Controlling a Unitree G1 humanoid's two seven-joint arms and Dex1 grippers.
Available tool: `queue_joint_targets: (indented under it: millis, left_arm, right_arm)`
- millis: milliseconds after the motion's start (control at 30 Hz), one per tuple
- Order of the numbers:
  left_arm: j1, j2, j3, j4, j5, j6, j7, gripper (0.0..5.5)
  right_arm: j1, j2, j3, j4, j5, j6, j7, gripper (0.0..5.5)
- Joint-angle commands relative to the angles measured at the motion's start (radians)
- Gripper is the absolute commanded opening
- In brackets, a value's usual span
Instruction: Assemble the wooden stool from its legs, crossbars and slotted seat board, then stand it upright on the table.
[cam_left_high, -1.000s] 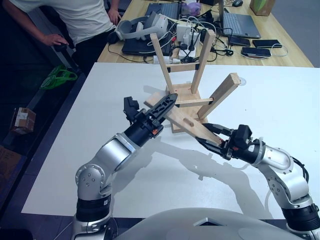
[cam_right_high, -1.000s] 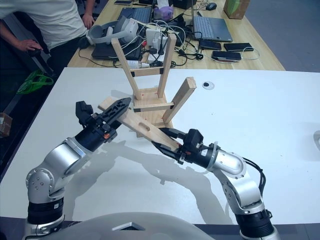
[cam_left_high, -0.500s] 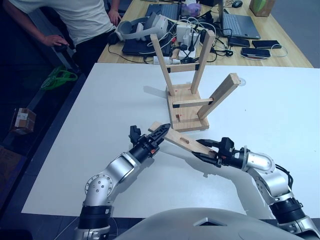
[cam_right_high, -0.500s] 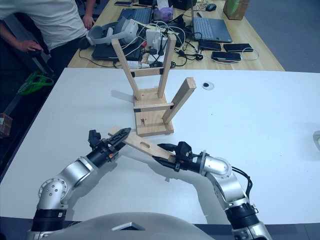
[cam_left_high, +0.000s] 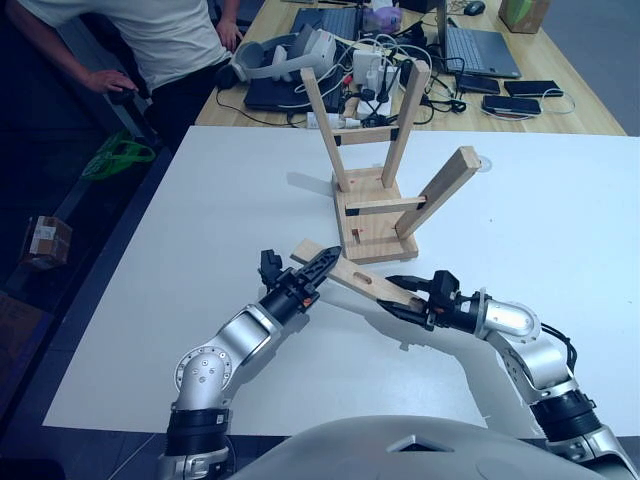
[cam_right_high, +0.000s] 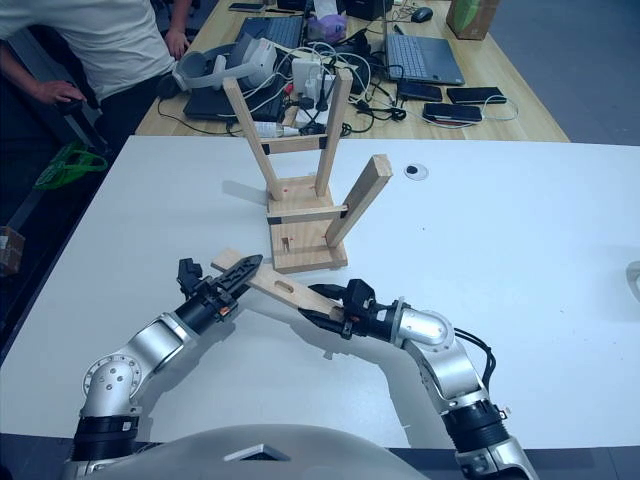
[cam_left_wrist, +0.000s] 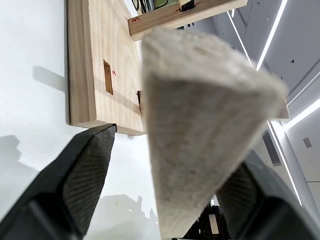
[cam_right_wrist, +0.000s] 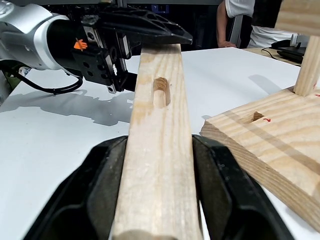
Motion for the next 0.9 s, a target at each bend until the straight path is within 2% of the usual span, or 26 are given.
queue_joint_targets:
  millis: [33,133,267,900]
  left_arm:
    - [-0.037,0.005,-0.022,-0.012,0.153,-0.025,-0.012,3.02]
    - [-0.044,0.013,-0.074,-0.05,0.29,-0.043,-0.035,3.02]
    - [-0.047,-0.011,-0.081,-0.046,0.36,-0.043,-0.042,3.02]
    - [-0.071,-0.086,0.019,-0.038,0.321,0.07,-0.03,3.02]
  right_arm:
    - [-0.02,0.014,-0.009,0.002,-0.021,0.023,-0.039,2.03]
    - [-0.019,0.024,-0.016,0.006,-0.024,0.019,-0.06,2.03]
    - [-0.018,0.029,-0.015,0.009,-0.021,0.014,-0.062,2.03]
    - [-0.03,0.034,-0.014,0.052,-0.045,-0.032,-0.058,2.03]
